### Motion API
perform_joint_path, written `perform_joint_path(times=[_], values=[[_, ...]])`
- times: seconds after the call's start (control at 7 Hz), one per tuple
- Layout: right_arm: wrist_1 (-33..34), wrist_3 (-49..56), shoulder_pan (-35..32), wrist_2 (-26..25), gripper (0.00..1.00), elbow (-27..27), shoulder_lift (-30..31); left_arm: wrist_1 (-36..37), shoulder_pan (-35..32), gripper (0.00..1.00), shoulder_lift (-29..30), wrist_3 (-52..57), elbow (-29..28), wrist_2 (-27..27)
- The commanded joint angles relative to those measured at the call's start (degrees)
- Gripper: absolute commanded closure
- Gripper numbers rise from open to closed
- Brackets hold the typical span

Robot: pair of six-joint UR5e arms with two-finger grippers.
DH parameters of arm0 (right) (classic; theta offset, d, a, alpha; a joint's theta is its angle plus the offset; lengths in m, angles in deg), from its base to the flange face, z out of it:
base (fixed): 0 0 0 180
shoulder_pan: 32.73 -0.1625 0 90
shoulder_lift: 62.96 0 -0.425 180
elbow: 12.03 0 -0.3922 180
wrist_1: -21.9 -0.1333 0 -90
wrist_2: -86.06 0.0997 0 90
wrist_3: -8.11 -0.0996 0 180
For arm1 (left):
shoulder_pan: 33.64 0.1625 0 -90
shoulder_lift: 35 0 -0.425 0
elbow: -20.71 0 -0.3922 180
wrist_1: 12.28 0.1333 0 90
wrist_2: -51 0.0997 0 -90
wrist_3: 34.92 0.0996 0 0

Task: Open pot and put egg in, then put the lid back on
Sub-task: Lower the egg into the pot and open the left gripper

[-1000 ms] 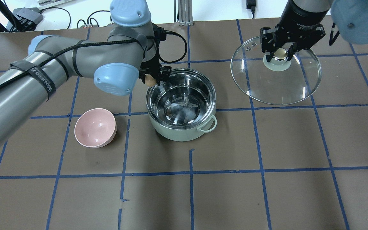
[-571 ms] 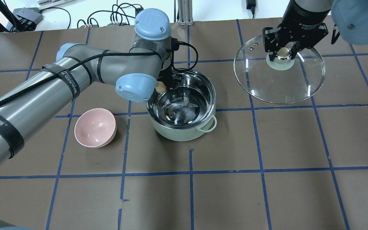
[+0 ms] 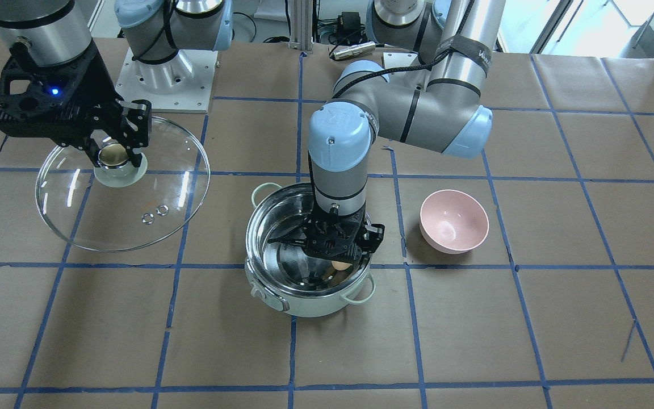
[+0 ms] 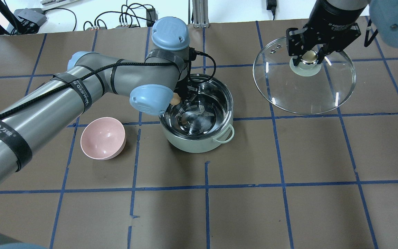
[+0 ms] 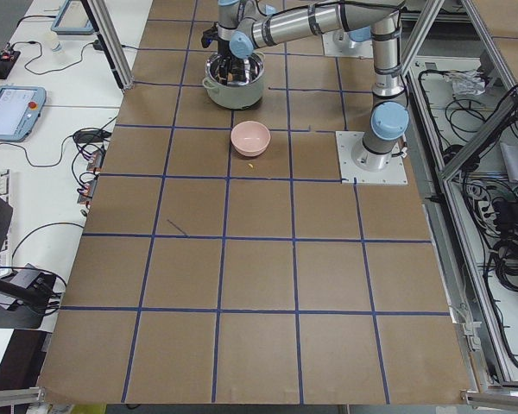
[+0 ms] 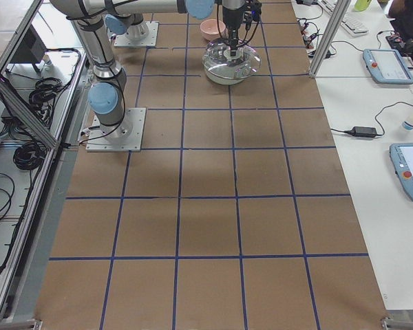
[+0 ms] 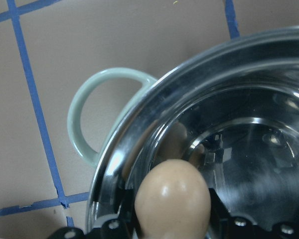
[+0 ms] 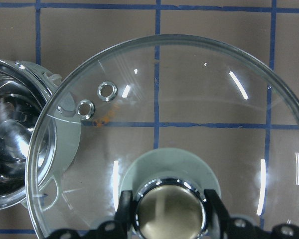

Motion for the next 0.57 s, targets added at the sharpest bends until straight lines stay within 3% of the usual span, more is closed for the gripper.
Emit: perform_joint_path(times=[0.0,0.14,0.29,0.43], values=[[-1.6,0.2,0.4,1.1,0.80,-1.1,0.5,0.0,0.0,0.09,-1.1,3.1,-0.1,1.4],[-2.2,0.1,0.3,1.5,0.80,-1.3,0.7,0.0,0.3,0.06,-2.6,5.3,-0.8,3.2],[-1.7,-0.7,-0.2,5.8,0.80,-0.4,0.3,-0.4,1.1,0.03,-4.8,5.3,-1.0,3.0],[-2.2,-0.8,-0.2,6.0,0.81,0.4,0.7,-1.9,4.9,0.00,-7.5,5.4,-0.5,2.3]])
